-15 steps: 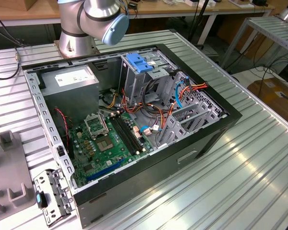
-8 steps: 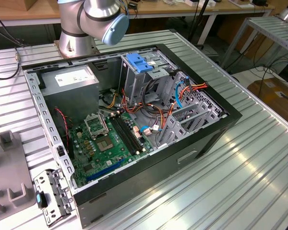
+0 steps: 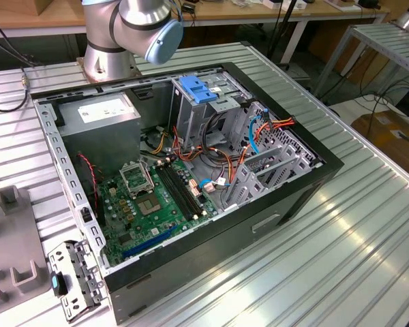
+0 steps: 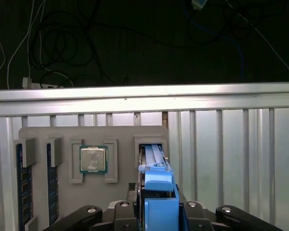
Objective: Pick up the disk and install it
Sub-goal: 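Pick up the disk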
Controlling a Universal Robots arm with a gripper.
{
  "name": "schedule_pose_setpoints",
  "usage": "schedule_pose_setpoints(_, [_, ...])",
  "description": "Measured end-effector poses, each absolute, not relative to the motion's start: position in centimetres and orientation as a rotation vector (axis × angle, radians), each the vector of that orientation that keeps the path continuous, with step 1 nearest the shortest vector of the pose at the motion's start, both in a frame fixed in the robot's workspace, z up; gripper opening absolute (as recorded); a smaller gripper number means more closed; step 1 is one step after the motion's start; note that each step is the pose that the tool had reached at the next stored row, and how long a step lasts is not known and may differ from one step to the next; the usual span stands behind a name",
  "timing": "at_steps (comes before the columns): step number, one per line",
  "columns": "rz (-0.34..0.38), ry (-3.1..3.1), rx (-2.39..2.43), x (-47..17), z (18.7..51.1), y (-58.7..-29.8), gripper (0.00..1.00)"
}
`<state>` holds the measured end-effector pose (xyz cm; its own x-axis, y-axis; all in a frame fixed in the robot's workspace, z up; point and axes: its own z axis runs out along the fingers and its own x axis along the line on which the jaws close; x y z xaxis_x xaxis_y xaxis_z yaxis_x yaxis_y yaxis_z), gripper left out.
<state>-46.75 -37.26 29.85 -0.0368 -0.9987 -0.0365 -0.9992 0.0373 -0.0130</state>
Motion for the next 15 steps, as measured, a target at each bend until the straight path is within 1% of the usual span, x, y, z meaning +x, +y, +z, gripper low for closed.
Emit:
schedule_pose_setpoints(7, [0.023, 2.236, -2.155, -46.8, 31.4, -37.3, 0.37])
schedule_pose_setpoints(15, [0.023, 2.236, -2.154, -46.8, 34.7, -37.3, 0.37])
